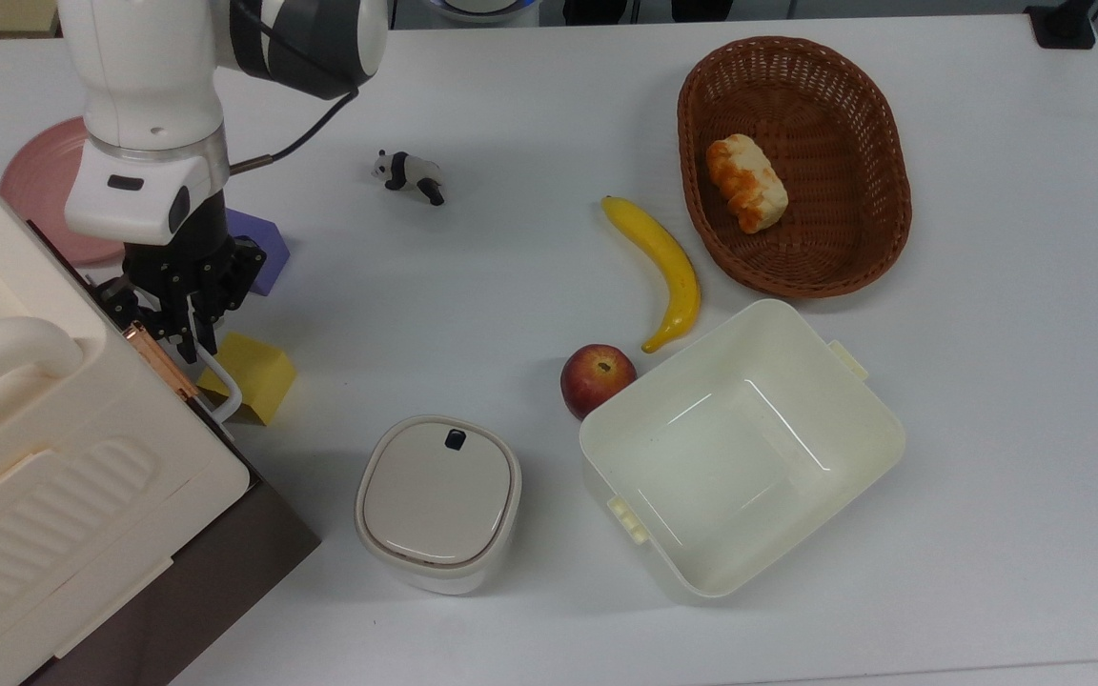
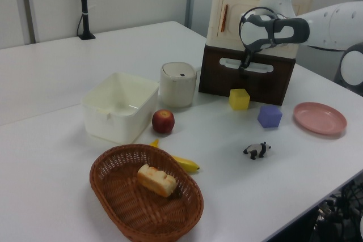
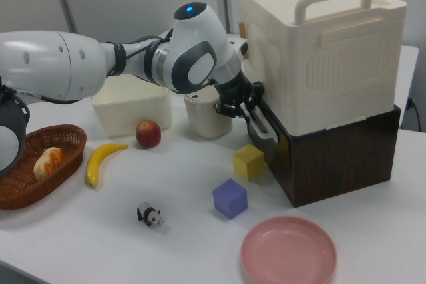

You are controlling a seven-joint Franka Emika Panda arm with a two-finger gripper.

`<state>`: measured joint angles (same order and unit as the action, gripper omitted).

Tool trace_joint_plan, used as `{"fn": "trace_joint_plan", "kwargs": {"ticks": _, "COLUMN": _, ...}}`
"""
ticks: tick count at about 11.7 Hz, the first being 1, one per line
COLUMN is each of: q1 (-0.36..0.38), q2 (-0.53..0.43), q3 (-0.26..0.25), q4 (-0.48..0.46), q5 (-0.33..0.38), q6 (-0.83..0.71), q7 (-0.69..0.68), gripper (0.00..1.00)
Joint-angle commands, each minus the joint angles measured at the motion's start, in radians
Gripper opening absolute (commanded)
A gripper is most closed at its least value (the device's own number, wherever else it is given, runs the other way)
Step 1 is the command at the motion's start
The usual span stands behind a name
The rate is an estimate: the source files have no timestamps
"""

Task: Slide the drawer open
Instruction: 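Close the gripper on the drawer's white handle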

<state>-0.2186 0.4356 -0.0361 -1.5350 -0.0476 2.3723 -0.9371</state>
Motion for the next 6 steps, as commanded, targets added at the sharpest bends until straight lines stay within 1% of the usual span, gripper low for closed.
{"fn": "trace_joint_plan", "kwargs": {"ticks": 1, "q1": -0.001, "q2": -0.029, "q3": 0.042, "q4": -0.034, "q5": -0.005, "q6": 0.016, "q7": 0.009, "gripper": 0.07}}
{"fn": "trace_joint_plan", "kwargs": {"ticks": 6, "q1": 0.004, "q2": -0.054, "q3": 0.047, "q4": -0.054, "q5": -0.005, "q6": 0.010, "q7": 0.015, "gripper": 0.07}}
